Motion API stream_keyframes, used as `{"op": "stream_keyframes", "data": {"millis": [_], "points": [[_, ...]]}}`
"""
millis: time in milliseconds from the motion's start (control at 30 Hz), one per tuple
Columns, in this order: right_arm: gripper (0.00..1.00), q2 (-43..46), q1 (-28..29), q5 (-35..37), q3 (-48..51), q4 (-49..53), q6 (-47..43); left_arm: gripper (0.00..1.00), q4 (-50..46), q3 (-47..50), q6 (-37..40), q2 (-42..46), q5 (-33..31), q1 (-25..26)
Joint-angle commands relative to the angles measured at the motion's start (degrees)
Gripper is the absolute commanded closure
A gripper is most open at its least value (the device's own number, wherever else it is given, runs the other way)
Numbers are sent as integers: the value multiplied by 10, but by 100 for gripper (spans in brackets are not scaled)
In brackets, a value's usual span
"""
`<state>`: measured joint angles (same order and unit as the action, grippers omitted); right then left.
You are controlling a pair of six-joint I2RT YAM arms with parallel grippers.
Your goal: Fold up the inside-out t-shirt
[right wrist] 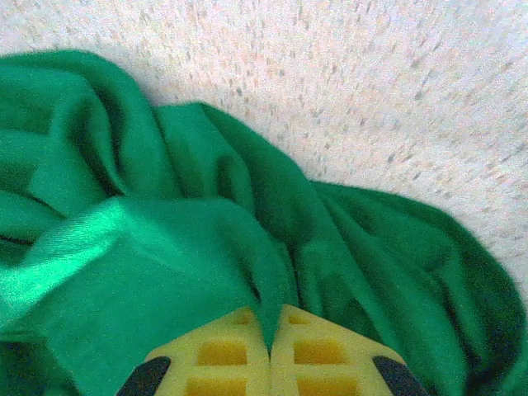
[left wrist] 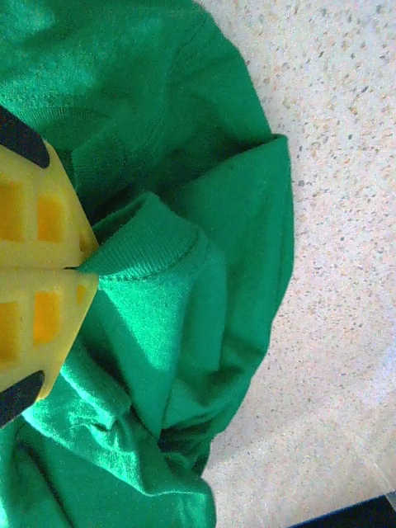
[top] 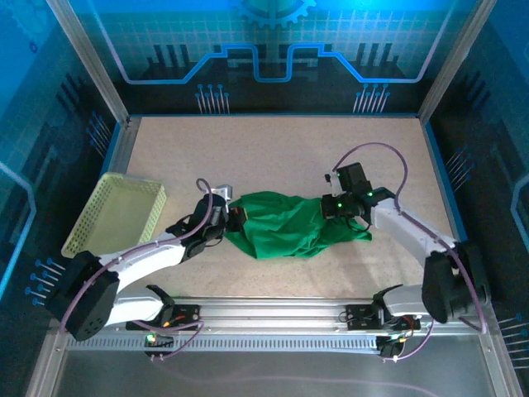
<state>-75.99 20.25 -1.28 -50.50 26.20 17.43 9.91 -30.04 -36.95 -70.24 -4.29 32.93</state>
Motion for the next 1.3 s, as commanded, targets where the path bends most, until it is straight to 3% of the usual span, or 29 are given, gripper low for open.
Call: {"op": "stream_keyframes", "data": {"millis": [0,167,400,500,567,633,733,900,967,1067,1133,1200,1267], "points": [[100,74,15,65,-49,59,-3,100,-23,-14,18,42,-8,-14],[100,175,30,66,-134,132,-20,100,-59,-65,44,109,-11,-18],[100,243,91,-6,-302,232,-37,100,-70,-117,83,191,-29,-22],[100,247,126,-18,-286,219,-35,100,-88,-142,86,144,-30,-23],[100,211,137,21,-243,211,-19,100,-142,-182,87,72,-33,-24],[100,138,152,109,-223,249,10,100,-224,-238,85,-2,-48,-24],[100,108,159,191,-199,260,39,100,-232,-238,78,-20,-55,-24],[100,126,163,83,-190,210,23,100,-218,-211,83,14,-77,-28],[100,100,178,85,-189,204,26,100,-244,-228,91,-15,-71,-32],[100,41,188,81,-183,184,35,93,-316,-272,96,-80,-76,-33],[100,-8,195,70,-190,169,45,77,-344,-279,88,-101,-96,-34],[100,-53,203,66,-209,160,57,64,-356,-268,73,-96,-126,-33],[99,-100,208,58,-242,158,69,62,-363,-243,42,-67,-166,-33]]}}
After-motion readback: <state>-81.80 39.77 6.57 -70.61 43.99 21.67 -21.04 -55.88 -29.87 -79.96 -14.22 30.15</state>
